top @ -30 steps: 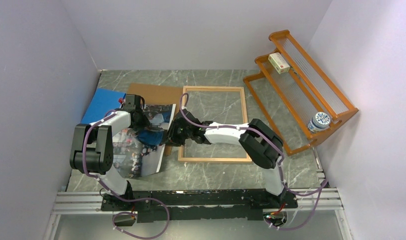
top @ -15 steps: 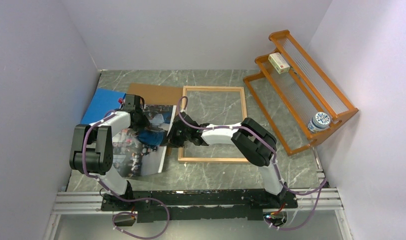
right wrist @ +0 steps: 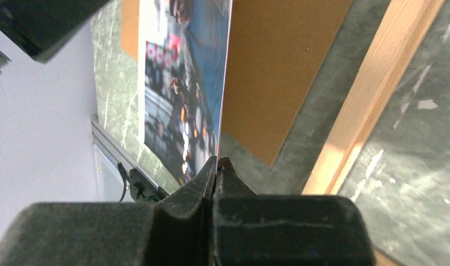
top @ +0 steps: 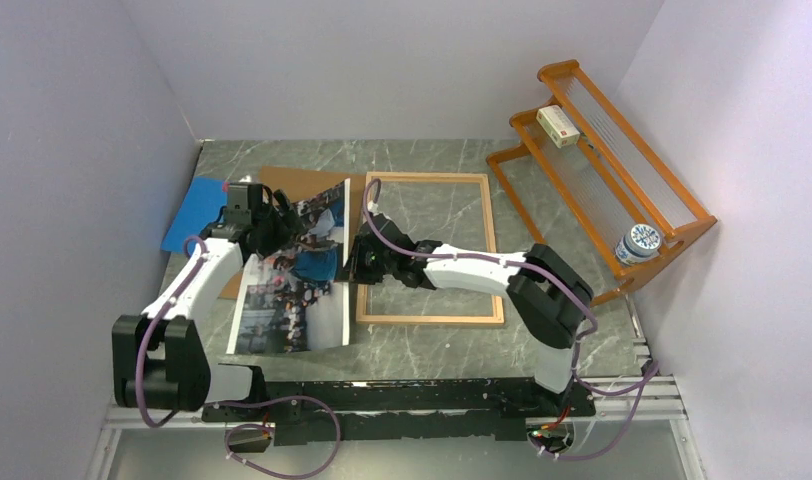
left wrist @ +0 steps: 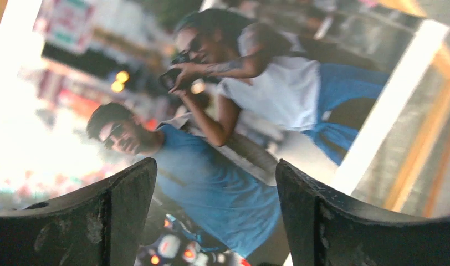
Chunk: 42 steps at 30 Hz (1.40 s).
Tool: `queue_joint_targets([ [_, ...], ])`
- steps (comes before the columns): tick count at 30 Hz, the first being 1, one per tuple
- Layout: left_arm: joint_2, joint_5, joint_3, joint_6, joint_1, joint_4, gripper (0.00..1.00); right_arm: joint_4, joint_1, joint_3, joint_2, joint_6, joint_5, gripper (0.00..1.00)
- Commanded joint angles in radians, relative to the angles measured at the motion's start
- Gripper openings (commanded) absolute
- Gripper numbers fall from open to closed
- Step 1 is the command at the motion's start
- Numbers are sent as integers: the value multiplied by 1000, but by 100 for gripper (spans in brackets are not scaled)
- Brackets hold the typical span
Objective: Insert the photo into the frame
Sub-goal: Pick up the photo at the center of the board.
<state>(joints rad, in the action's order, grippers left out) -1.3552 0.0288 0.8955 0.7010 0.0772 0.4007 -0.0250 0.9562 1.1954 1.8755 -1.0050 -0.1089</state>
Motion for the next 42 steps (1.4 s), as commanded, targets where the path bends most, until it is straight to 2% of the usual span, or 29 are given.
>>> queue_joint_targets([
  [1,78,178,73,-43,5,-11,87,181,-3,56,-105,158,59,0],
  [6,42,379,173,-127,51,31,92,353,3,131,-151,249,118,0],
  [13,37,571,213,-131,106,-13,91,522,25,218,-191,333,202,0],
  [21,-29,450,337,-90,162,145,92,621,109,290,-177,409,301,0],
  [27,-96,304,432,-41,187,267,90,683,156,358,-137,446,406,0],
  [29,-108,279,437,-15,188,284,85,701,170,375,-130,461,451,0],
  [37,-119,223,491,18,209,341,38,730,180,387,-113,518,525,0],
  [42,-112,210,511,19,218,376,23,733,180,386,-120,538,537,0],
])
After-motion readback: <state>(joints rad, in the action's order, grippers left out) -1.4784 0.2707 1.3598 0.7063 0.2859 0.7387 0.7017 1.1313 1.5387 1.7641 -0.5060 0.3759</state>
